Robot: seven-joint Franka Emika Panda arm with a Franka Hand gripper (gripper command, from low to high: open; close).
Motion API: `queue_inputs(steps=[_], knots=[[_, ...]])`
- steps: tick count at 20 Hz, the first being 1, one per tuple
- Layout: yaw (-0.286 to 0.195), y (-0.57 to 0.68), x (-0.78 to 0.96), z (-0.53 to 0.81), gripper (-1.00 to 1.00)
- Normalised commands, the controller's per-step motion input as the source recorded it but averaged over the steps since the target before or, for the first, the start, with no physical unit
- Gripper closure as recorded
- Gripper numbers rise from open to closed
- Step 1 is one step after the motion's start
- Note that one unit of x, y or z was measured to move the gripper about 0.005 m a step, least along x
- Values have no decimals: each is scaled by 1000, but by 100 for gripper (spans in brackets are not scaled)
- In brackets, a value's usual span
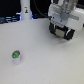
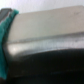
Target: Open the kcup holder, insert the kcup into the holder, and close the kcup holder
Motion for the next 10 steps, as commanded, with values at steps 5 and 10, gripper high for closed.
queue_inputs(steps=[5,10], knots=[[-84,-313,929,114,100],[-80,-318,912,152,100]])
